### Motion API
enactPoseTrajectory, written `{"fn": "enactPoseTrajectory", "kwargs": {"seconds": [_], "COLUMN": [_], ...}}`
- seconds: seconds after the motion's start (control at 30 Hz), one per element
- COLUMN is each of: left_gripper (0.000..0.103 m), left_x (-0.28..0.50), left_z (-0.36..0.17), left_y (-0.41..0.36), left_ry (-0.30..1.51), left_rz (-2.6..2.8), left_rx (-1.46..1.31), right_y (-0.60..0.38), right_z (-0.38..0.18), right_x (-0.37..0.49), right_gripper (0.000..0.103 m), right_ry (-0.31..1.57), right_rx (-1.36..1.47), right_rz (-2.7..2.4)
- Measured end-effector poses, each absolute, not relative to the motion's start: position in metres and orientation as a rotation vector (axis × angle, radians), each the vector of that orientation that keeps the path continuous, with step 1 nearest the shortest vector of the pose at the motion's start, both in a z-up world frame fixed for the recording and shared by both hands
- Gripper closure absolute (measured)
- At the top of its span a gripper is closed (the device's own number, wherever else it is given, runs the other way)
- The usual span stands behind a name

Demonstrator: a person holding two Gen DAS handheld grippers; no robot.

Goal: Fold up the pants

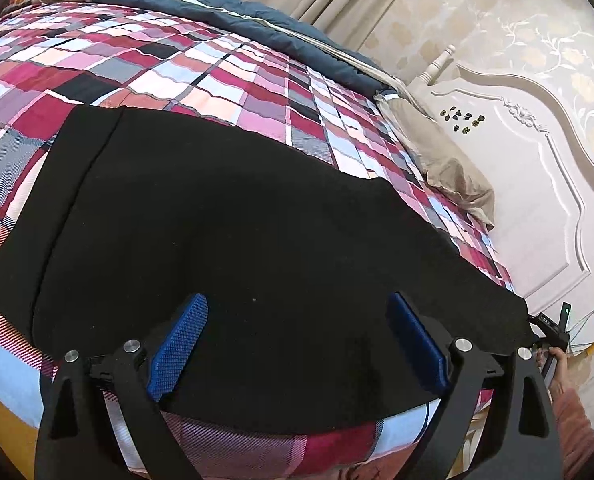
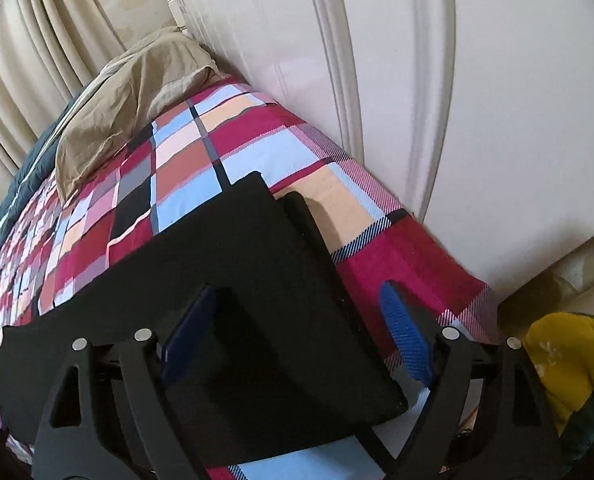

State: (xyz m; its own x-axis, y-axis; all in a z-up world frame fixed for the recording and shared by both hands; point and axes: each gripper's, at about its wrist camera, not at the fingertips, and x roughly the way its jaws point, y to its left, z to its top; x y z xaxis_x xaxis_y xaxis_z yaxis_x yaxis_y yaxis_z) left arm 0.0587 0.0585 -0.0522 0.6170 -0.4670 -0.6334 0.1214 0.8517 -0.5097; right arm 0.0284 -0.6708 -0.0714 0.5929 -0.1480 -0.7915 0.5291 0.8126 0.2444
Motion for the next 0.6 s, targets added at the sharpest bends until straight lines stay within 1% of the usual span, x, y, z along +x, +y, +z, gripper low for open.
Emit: {"fn": "enactPoseTrajectory", "kwargs": {"seconds": [0.1,0.13,0.17,0.23,0.3,0.4,0.6], "left_gripper": [0.012,0.012,0.012,0.012,0.012,0.012,0.012], "left_x": [0.059,0.059,0.059,0.058,0.058,0.059,0.060], "left_z": [-0.052,-0.052,-0.053,-0.052,-0.053,-0.053,-0.054], "left_y": [0.059,0.060,0.060,0.060,0.060,0.062,0.071], "left_ry": [0.842,0.840,0.837,0.837,0.840,0.845,0.849], "left_rz": [-0.355,-0.356,-0.356,-0.355,-0.357,-0.369,-0.395], "left_rx": [-0.453,-0.457,-0.459,-0.457,-0.456,-0.467,-0.536], "right_y": [-0.668,-0.667,-0.665,-0.662,-0.660,-0.660,-0.646], "right_z": [-0.070,-0.069,-0.069,-0.067,-0.062,-0.049,0.001], "right_x": [0.031,0.031,0.032,0.033,0.034,0.028,0.012], "right_gripper": [0.053,0.070,0.078,0.083,0.085,0.085,0.086], "right_ry": [0.886,0.891,0.900,0.916,0.924,0.881,0.753], "right_rx": [0.493,0.495,0.506,0.529,0.543,0.616,0.747], "right_rz": [-0.426,-0.419,-0.394,-0.359,-0.346,-0.312,-0.186]}}
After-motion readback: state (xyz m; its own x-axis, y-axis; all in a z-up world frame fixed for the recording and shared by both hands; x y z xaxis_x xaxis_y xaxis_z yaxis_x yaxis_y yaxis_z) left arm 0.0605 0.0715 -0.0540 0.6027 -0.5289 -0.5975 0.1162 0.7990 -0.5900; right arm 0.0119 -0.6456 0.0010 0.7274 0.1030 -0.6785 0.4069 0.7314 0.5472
